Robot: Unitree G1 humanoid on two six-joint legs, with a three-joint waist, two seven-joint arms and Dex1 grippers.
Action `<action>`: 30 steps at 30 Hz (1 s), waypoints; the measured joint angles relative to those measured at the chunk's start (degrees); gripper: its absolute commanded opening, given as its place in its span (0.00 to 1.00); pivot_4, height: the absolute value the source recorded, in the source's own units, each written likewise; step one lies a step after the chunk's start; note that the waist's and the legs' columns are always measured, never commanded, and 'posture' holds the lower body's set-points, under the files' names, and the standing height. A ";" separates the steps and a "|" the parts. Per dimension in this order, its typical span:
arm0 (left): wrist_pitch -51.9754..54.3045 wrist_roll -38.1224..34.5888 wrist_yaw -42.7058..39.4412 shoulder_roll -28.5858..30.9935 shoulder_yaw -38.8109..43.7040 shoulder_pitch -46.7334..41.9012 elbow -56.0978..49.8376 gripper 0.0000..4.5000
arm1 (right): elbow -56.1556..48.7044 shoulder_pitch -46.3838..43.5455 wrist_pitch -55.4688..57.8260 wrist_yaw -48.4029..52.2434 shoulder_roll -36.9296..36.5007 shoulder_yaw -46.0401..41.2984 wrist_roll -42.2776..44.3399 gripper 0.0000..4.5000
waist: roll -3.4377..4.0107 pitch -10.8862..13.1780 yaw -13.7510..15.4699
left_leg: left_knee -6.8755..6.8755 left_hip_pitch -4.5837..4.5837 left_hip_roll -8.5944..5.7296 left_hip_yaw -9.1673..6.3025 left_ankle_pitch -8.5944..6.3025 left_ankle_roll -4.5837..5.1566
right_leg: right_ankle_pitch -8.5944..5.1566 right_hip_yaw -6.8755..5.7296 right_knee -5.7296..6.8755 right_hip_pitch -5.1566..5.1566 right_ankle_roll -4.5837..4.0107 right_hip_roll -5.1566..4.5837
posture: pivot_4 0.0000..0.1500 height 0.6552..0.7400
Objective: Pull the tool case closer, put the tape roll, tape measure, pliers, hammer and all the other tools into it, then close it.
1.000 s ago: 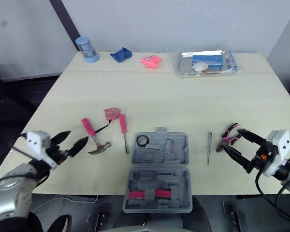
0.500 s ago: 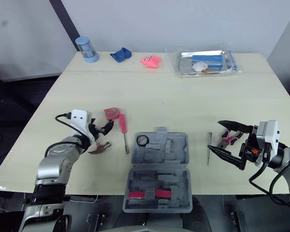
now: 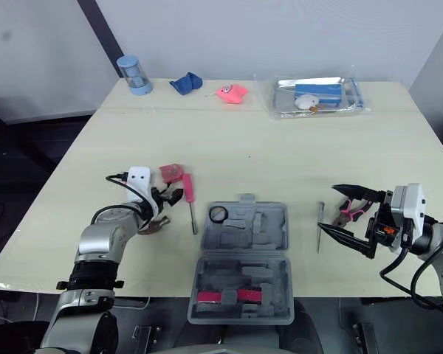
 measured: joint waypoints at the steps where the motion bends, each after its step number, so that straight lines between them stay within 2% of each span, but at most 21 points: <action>1: -0.01 0.09 0.13 -0.02 0.05 -0.27 0.36 0.83 | 0.01 0.05 -0.05 0.00 0.00 0.00 -0.05 1.00 | 0.00 0.00 0.01 | 0.00 0.00 0.00 -0.01 0.00 0.00 | 0.00 0.00 0.01 0.00 0.00 0.00 | 1.00 1.00; 7: -1.07 0.72 0.52 -0.03 0.77 -2.24 3.67 0.19 | 0.02 0.13 -0.80 0.00 0.00 0.00 -0.41 1.00 | 0.00 0.00 0.20 | 0.03 -0.02 -0.03 -0.01 0.00 0.00 | 0.00 0.00 0.00 0.00 0.00 -0.02 | 1.00 1.00; 9: -1.49 0.78 0.51 -0.17 1.08 -2.49 4.37 0.02 | 0.03 0.12 -0.88 0.00 0.00 0.00 -0.50 1.00 | 0.00 0.00 0.28 | 0.03 -0.02 -0.04 -0.01 0.00 0.00 | 0.00 0.00 0.01 0.01 0.00 -0.04 | 1.00 1.00; 20: -2.28 1.21 -0.92 -1.32 1.02 -1.88 3.81 0.02 | 0.03 0.13 -1.60 -0.09 0.03 0.01 -1.24 1.00 | 0.02 -0.01 0.36 | 0.04 -0.01 -0.05 -0.01 0.00 -0.01 | 0.00 0.00 0.01 0.02 0.00 -0.05 | 1.00 1.00; 30: 3.03 0.63 -2.83 -1.93 -0.03 4.29 -6.79 0.02 | 0.02 0.54 -1.90 -0.24 0.11 0.51 -1.54 1.00 | 0.03 -0.02 0.19 | 0.03 0.01 -0.05 -0.01 0.00 0.00 | 0.00 0.00 0.02 0.02 0.00 -0.05 | 1.00 1.00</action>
